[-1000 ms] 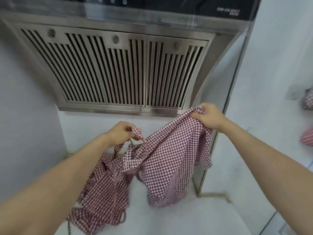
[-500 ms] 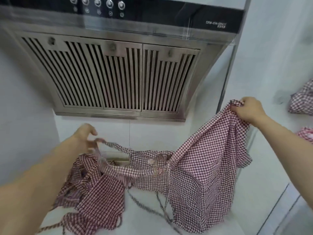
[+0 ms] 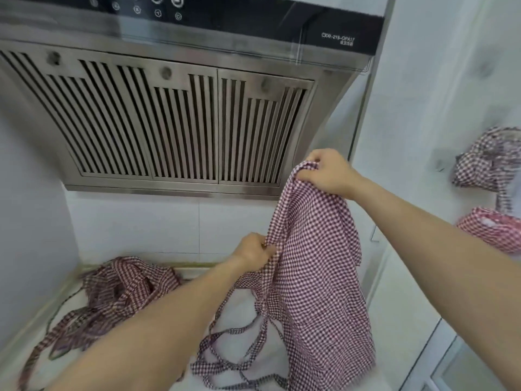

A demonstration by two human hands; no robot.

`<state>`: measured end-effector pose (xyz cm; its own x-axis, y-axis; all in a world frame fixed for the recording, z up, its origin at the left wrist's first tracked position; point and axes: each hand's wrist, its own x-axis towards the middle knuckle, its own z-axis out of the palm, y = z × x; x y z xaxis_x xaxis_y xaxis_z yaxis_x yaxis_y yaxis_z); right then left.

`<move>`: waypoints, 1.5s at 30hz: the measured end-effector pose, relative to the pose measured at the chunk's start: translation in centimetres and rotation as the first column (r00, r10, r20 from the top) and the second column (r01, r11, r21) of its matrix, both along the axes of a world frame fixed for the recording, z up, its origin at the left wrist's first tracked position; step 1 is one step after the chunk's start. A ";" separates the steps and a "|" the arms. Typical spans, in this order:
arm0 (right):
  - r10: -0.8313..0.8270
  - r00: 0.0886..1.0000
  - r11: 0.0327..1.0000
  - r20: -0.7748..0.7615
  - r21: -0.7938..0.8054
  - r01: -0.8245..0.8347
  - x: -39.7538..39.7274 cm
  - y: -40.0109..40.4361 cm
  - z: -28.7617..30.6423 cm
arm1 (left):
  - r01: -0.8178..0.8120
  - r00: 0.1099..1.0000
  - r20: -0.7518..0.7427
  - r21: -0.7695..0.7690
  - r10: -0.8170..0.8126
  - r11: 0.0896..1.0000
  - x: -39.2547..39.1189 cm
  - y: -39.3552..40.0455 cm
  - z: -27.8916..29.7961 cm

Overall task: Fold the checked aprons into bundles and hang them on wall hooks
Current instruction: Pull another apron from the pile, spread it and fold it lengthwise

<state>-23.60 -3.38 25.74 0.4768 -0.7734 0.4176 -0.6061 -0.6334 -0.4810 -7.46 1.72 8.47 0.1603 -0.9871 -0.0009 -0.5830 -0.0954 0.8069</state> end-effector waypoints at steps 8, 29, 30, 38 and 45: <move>-0.058 0.824 0.991 -0.564 0.067 0.116 -7.2 -3.8 -2.0 | -0.061 0.948 -0.311 0.032 0.068 0.998 6.5 1.5 5.1; -0.384 0.877 0.900 0.287 0.327 0.288 -11.1 -8.3 -2.4 | -0.463 0.868 0.040 -0.296 0.495 0.836 14.3 2.4 12.0; -0.388 0.895 0.907 0.221 0.262 0.329 -11.4 -7.9 -2.3 | -0.498 0.828 0.085 -0.343 0.555 0.796 14.6 2.7 11.9; -0.337 0.941 0.921 0.022 -0.201 0.334 -7.9 -4.1 -1.0 | -0.257 0.764 0.642 0.211 0.065 0.943 14.0 4.2 11.4; 0.139 0.989 0.949 -0.058 -0.277 -0.150 1.6 1.7 0.0 | 0.214 0.968 0.163 -0.126 -0.193 0.969 1.3 2.5 14.4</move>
